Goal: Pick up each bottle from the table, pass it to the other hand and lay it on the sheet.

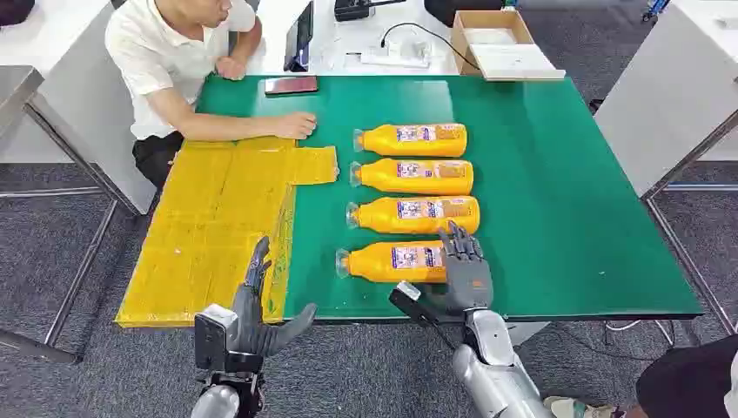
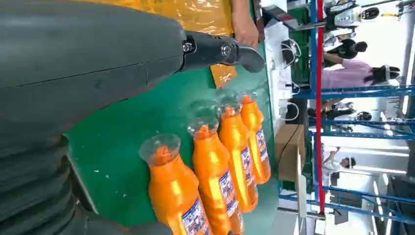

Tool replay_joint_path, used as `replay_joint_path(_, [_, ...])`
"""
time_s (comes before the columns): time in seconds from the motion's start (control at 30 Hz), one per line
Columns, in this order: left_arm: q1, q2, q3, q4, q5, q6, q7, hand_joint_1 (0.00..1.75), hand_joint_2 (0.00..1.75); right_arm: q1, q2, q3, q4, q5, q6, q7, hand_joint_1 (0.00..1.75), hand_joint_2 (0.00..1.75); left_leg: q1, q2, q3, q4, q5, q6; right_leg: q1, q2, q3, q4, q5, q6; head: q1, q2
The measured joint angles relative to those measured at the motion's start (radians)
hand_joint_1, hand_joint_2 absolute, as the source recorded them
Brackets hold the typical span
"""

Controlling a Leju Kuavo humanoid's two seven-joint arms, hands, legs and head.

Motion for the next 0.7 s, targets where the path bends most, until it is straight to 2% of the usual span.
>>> replay_joint_path(0.2, [-0.001,-0.001,0.000,0.000,0.005,-0.030,0.015,0.00,1.75,-0.038,-0.018,0.048,0.034,0.005,0.049,0.073,0.00,1.75,0.000,0.000,0.001,0.000,0.000,0.000,0.000,0.000,0.000,0.000,0.000,0.000,0.000,0.000])
replay_joint_path(0.23, [-0.001,-0.001,0.000,0.000,0.005,-0.032,0.016,0.00,1.75,-0.042,-0.019,0.055,0.038,0.005,0.055,0.079,1.64,1.75,0.000,0.000,0.001,0.000,0.000,0.000,0.000,0.000,0.001,0.000,0.000,0.000,0.000,0.000])
replay_joint_path(0.27, [-0.001,-0.001,0.000,0.000,0.006,-0.037,0.019,0.00,1.75,-0.046,-0.021,0.061,0.042,0.005,0.061,0.082,1.69,1.75,0.000,0.000,0.001,0.000,0.000,0.000,0.000,0.000,0.001,0.000,0.000,0.000,0.000,0.000])
replay_joint_path(0.43, [-0.003,-0.001,0.000,0.000,0.023,-0.059,0.031,0.00,1.75,-0.066,-0.032,0.095,0.069,-0.026,0.125,0.086,1.69,1.75,0.000,0.000,0.003,0.000,0.000,0.000,0.000,0.000,0.002,0.000,0.000,0.000,0.000,0.000])
replay_joint_path(0.63, [-0.007,-0.002,0.000,0.000,0.023,-0.063,0.033,0.00,1.75,-0.088,-0.042,0.111,0.086,-0.031,0.136,0.086,1.69,1.75,0.000,0.000,0.003,0.000,0.000,0.000,0.000,0.000,0.003,0.000,0.000,0.000,0.000,0.000])
replay_joint_path(0.7, [-0.009,-0.003,0.000,0.000,0.023,-0.063,0.033,0.00,1.75,-0.093,-0.044,0.113,0.090,-0.032,0.136,0.085,1.75,1.75,0.000,0.000,0.003,0.000,0.000,0.000,0.000,0.000,0.003,0.000,0.000,0.000,0.000,0.000])
